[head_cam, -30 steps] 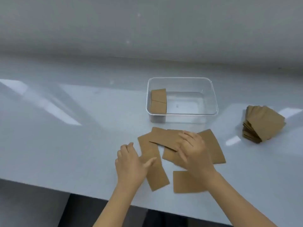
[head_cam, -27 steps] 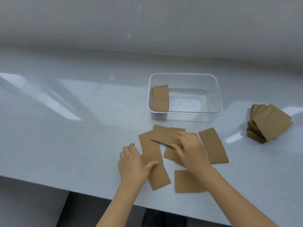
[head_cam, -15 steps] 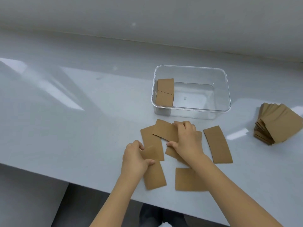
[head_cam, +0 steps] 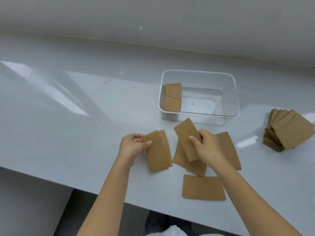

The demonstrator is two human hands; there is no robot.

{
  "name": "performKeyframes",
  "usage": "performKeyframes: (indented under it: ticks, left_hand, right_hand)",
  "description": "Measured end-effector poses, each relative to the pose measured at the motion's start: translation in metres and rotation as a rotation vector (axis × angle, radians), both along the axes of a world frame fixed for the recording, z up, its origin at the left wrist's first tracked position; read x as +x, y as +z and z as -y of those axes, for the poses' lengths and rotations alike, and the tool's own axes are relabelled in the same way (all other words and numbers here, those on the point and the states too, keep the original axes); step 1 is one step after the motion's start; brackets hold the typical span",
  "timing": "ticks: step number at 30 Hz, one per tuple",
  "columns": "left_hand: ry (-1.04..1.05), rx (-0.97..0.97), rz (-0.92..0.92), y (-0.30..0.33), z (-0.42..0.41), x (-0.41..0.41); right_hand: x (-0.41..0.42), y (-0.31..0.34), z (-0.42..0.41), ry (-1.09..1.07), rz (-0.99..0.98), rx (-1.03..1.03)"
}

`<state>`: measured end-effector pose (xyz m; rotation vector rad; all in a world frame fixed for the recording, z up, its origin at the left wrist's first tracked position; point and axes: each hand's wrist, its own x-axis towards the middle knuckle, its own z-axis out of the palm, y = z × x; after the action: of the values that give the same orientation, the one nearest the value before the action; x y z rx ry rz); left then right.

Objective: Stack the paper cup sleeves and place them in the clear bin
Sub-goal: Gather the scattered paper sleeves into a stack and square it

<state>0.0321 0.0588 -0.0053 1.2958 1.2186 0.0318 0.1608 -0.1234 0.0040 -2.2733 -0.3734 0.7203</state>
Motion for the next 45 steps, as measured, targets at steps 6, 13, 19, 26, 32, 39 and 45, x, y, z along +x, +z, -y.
performKeyframes:
  ticks: [6,13,19,26,32,39,45]
  left_hand:
    - [-0.102,0.402,-0.109,-0.008,0.02,0.025]
    - [-0.147,0.498,-0.237,-0.008,0.039,0.03]
    - [-0.071,0.184,-0.12,0.001,0.034,0.022]
    - [0.051,-0.279,0.19,0.012,0.026,0.005]
    - [0.039,-0.299,0.197,0.012,0.025,0.004]
    - [0.002,-0.337,0.152,0.005,0.037,0.007]
    - [-0.067,-0.402,0.166,0.002,0.055,0.013]
  right_hand:
    - [-0.01,-0.008,-0.001,-0.205,-0.376,0.209]
    - [-0.05,-0.019,-0.043,-0.161,-0.286,0.196]
    - [-0.062,-0.02,-0.046,-0.243,-0.428,0.27]
    - [-0.042,-0.007,0.026,-0.577,-0.188,0.314]
    - [-0.036,-0.024,0.04,-0.519,-0.186,0.02]
    - [-0.04,-0.024,0.017,-0.517,-0.154,0.002]
    - [-0.041,-0.028,0.004,-0.561,-0.07,0.071]
